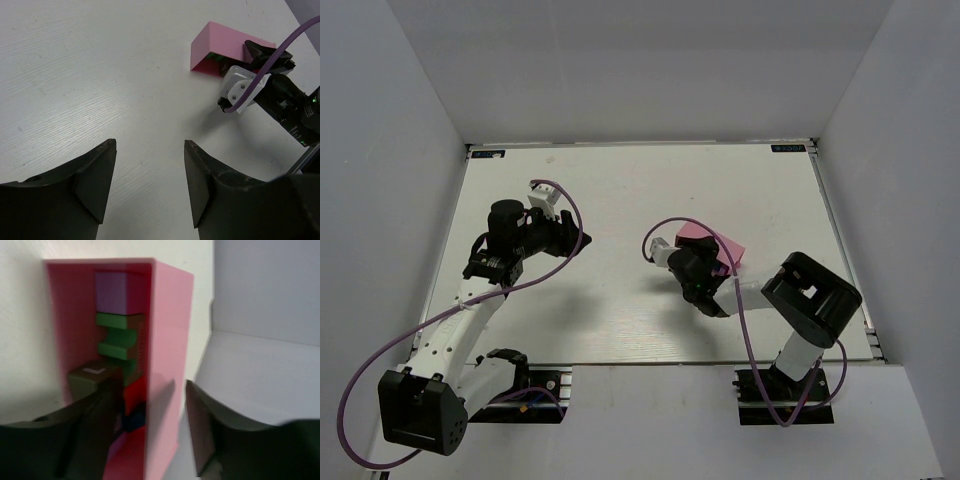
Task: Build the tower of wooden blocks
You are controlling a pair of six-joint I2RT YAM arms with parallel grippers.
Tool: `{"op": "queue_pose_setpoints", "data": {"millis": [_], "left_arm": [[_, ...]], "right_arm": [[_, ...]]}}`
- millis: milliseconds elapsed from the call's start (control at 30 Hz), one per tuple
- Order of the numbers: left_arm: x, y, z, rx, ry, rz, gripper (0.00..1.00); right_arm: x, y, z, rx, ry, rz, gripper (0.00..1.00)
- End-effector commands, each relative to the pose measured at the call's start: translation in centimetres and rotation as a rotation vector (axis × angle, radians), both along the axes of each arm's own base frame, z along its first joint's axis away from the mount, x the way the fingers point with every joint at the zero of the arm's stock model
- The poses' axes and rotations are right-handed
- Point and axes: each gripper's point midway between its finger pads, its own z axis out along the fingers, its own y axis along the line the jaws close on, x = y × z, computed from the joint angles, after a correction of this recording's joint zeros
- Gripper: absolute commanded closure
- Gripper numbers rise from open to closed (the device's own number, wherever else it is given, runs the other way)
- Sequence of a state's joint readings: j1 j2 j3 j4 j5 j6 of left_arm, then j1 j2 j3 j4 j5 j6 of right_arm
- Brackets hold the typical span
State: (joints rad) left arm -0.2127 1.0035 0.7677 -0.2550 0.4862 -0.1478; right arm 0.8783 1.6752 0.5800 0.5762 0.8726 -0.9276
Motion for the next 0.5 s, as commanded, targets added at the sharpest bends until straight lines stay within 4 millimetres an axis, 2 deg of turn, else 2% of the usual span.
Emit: {"op": "queue_pose_setpoints", "data": {"millis": [0,100,233,267,333,400,433,467], "left_arm": [[-0.1,-0.2,1.0,-0.009,-0.026,-0.004,0.33],[-0.1,-0.2,1.0,-0.009,-0.026,-0.004,0.33],[-0.1,-0.2,1.0,-0.009,-0.026,-0.004,0.33],[-0.1,-0.2,1.0,-0.009,-0.026,-0.004,0.33],[-0.1,-0.2,1.0,-0.009,-0.026,-0.004,0.33],[-0.1,-0.2,1.0,-0.009,-0.026,-0.004,0.33],[-0.1,-0.2,1.0,-0.009,-0.026,-0.004,0.33],[-0.1,-0.2,1.0,-0.009,-0.026,-0.004,0.33]], "right_arm": [[0.1,0.8,0.7,0.056,-0.002,-0.005,0.36],[-0.2,1.4,0.8,0.088,0.028,0.018,0.19],[-0.9,2.3,2.3,0.164,0.065,0.048,0.1],[-1.2,2.7,3.0,0.214,0.08,0.06,0.1],[-1.7,2.9,2.9,0.233,0.129,0.073,0.1],[-1.9,4.3,4.0,0.343,0.165,0.102,0.1],[-2.8,3.8,3.1,0.329,0.228,0.091,0.1],[-3.2,4.4,3.4,0.364,0.255,0.119,0.1]]}}
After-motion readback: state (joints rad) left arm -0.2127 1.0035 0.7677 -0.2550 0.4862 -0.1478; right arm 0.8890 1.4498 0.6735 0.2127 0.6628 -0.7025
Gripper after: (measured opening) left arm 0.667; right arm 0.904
